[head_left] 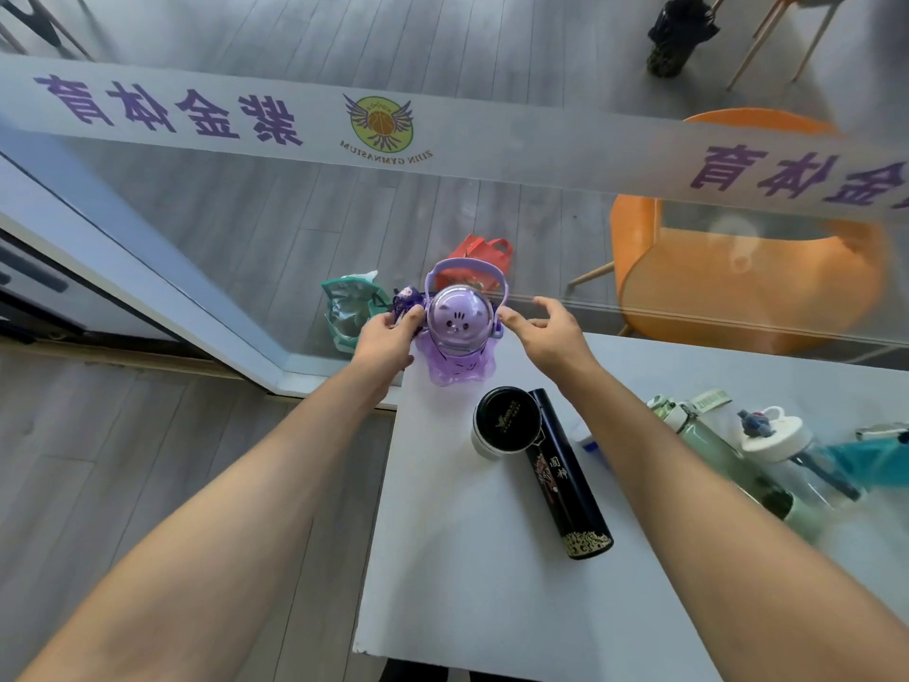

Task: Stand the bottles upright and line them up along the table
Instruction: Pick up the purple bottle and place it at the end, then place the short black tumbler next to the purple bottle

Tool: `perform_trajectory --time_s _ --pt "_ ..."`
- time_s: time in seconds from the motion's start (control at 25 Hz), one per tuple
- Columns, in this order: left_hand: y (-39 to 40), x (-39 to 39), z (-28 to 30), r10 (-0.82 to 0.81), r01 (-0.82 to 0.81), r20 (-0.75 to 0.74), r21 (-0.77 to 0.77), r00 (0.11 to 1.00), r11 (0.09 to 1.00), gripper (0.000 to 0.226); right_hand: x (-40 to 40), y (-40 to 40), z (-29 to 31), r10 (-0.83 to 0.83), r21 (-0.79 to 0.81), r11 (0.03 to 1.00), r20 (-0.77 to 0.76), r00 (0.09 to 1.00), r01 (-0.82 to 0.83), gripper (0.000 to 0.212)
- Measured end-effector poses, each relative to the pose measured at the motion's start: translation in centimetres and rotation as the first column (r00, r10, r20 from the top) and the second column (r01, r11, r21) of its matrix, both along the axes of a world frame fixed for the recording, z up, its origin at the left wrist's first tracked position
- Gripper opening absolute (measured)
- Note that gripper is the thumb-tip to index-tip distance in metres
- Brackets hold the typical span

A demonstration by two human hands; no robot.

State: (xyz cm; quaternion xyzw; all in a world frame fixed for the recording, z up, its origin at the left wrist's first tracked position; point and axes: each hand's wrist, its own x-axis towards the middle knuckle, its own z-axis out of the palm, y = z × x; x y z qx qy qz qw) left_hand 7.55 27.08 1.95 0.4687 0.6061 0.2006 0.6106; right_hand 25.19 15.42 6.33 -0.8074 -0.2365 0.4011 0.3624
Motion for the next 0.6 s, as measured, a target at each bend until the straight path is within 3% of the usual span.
perform_trajectory --time_s 0.12,0.24,0.44,0.52,0.6 --pt "-3.3 -1.6 1.4 -0.066 0.067 -0.012 0.082 0.998 0.994 0.032 -0.1 -3.7 0.5 -0.079 0.03 0.996 0.009 0.997 0.079 0.055" --pt "-7.9 -2.8 2.6 -0.29 0.286 -0.007 0.182 0.957 0.941 0.019 -1.2 -7.4 0.5 -0.108 0.063 0.993 0.073 0.991 0.103 0.035" --pt "-13.3 -3.0 2.3 -0.602 0.617 -0.158 0.321 0.783 0.718 0.075 -3.9 -11.5 -0.4 -0.028 0.102 0.995 0.141 0.99 0.014 0.034" --pt "-14.1 -2.3 1.7 -0.645 0.664 -0.195 0.374 0.739 0.647 0.093 -4.9 -12.4 -0.5 -0.012 0.122 0.993 0.13 0.991 -0.004 0.036" --pt "-14.6 -1.7 1.3 -0.624 0.649 -0.216 0.419 0.751 0.635 0.096 -5.7 -13.2 -0.4 0.01 0.142 0.989 0.128 0.992 -0.029 0.038"
